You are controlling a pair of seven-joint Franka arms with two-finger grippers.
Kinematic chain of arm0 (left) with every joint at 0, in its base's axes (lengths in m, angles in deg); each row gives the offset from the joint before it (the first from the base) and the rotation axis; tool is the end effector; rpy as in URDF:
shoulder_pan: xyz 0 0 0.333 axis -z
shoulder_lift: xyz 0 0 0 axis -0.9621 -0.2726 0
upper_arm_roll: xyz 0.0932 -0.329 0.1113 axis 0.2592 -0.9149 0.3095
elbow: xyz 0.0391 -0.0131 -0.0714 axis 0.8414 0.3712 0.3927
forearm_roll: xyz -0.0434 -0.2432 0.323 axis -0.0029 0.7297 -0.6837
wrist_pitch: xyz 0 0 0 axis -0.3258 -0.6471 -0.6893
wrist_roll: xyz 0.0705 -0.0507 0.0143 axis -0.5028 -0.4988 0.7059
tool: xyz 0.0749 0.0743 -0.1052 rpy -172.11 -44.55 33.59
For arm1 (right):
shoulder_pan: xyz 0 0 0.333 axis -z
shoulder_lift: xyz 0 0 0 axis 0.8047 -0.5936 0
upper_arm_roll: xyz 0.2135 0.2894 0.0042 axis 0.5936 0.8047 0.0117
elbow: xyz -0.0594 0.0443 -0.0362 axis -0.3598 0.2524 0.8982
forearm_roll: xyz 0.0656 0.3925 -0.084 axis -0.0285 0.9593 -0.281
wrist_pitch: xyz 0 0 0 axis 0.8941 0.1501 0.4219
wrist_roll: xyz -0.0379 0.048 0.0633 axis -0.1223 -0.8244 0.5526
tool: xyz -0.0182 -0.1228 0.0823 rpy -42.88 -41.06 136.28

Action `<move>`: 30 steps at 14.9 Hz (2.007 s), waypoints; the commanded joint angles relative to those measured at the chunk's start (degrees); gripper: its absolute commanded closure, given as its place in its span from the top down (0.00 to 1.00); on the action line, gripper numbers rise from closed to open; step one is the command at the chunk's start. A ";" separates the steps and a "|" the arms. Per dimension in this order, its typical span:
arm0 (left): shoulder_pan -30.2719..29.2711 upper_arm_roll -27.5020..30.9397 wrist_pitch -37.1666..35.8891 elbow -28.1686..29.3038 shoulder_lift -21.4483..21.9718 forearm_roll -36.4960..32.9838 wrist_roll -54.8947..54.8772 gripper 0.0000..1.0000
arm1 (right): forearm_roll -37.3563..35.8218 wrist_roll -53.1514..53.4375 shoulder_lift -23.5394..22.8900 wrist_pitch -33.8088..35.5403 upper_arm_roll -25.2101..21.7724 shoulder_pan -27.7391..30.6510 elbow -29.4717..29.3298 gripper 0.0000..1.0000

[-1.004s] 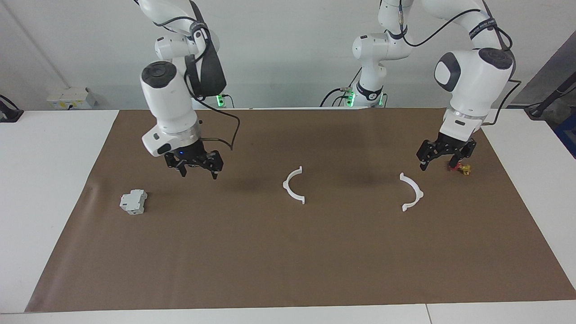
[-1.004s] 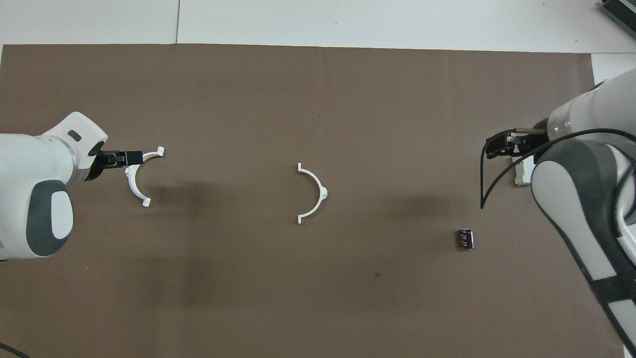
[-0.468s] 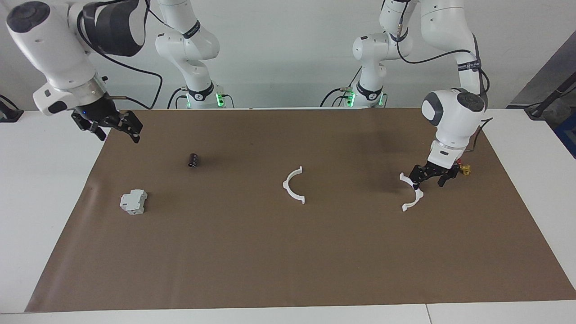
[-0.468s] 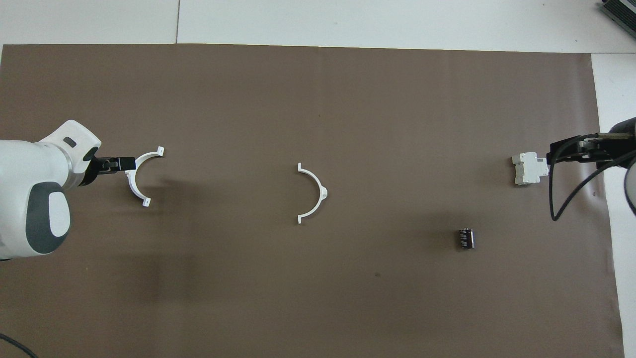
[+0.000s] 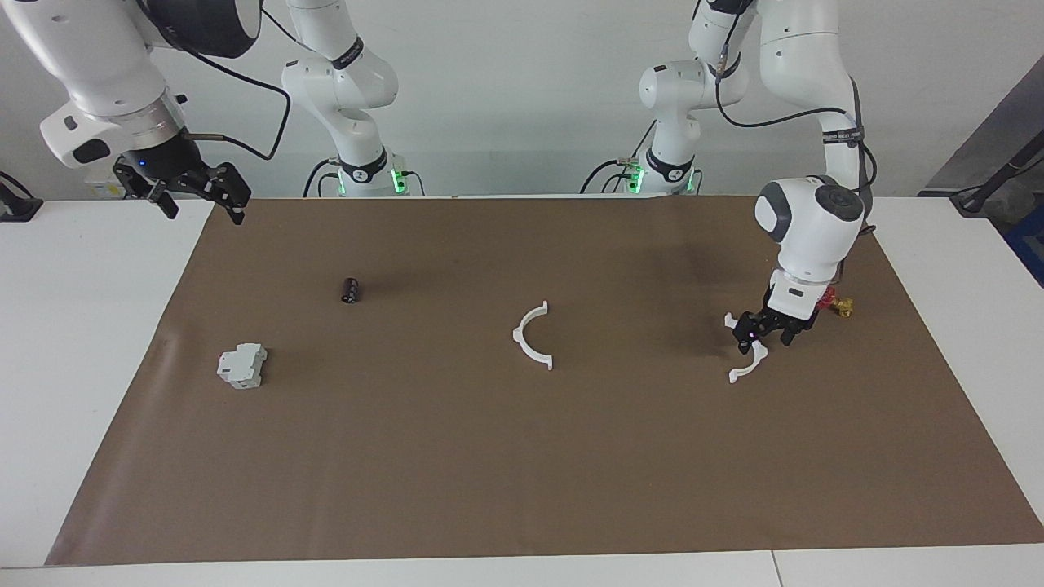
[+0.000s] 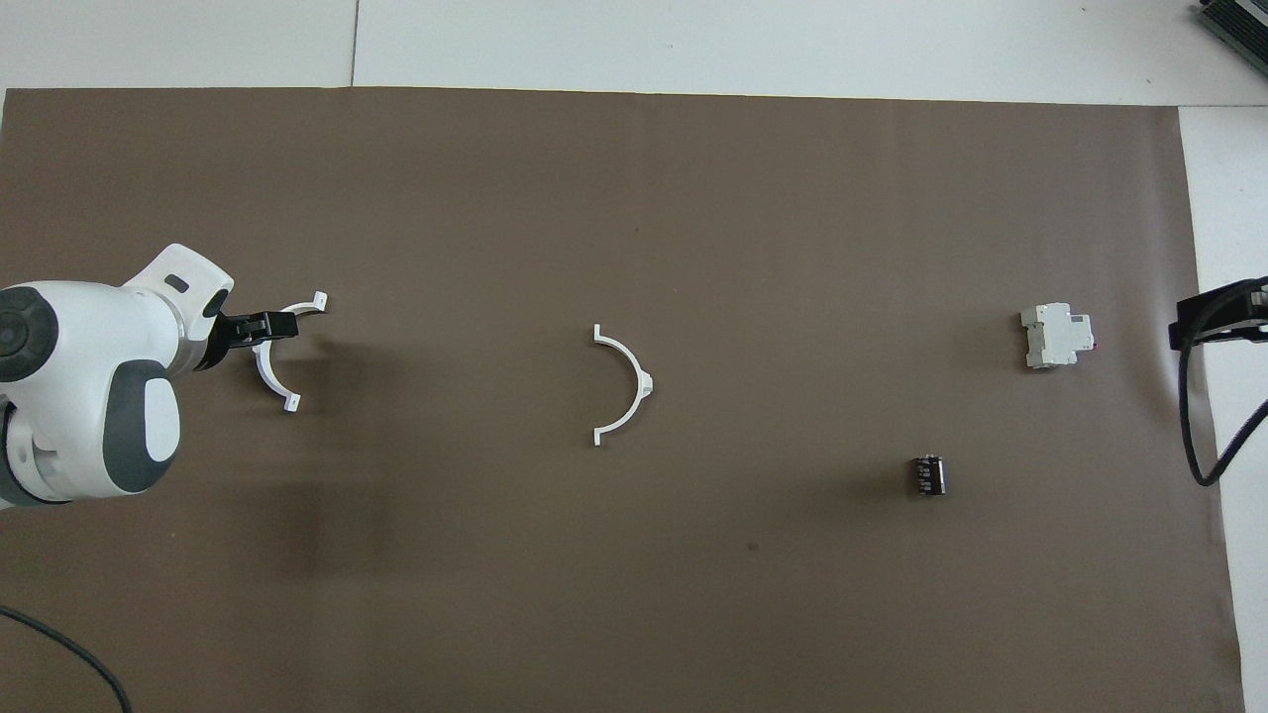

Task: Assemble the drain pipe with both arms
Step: 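Lift the other white clamp half with the left gripper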

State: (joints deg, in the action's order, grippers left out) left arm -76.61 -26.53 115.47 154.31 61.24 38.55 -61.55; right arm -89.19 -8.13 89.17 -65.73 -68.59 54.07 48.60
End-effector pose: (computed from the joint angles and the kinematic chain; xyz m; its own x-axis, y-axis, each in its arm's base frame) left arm 0.5962 0.0033 0.3086 0.9723 0.1365 0.1898 0.1323 -0.9906 0.0343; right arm 0.5537 -0.0623 0.6195 0.9927 -0.0864 -0.0840 -0.0797 -0.9936 0.0805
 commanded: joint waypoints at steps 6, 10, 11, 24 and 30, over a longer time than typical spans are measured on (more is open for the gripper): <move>0.67 0.47 1.90 0.35 -0.96 0.26 0.43 1.00 | 3.51 2.74 -0.19 1.47 1.31 -0.40 -1.80 1.00; 0.67 0.47 1.90 0.52 -1.05 0.26 -0.35 1.00 | 3.59 2.75 -0.02 1.47 1.40 -0.66 -1.62 1.00; 0.67 0.47 1.99 0.52 -1.05 0.26 -0.44 1.00 | 3.59 2.83 0.16 1.38 1.40 -0.57 -1.27 1.00; 0.85 0.38 6.47 2.46 -2.19 0.26 -0.09 0.00 | 4.04 2.66 0.42 0.68 1.14 0.13 -0.65 1.00; 4.08 0.38 -0.98 -2.36 -0.88 0.35 0.43 0.00 | 3.41 2.75 0.42 0.42 1.22 -0.05 -0.74 1.00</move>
State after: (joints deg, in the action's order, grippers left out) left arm -75.89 -26.81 119.62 154.98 59.48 38.54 -61.66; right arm -85.83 -6.16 89.18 -65.67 -67.61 53.72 47.77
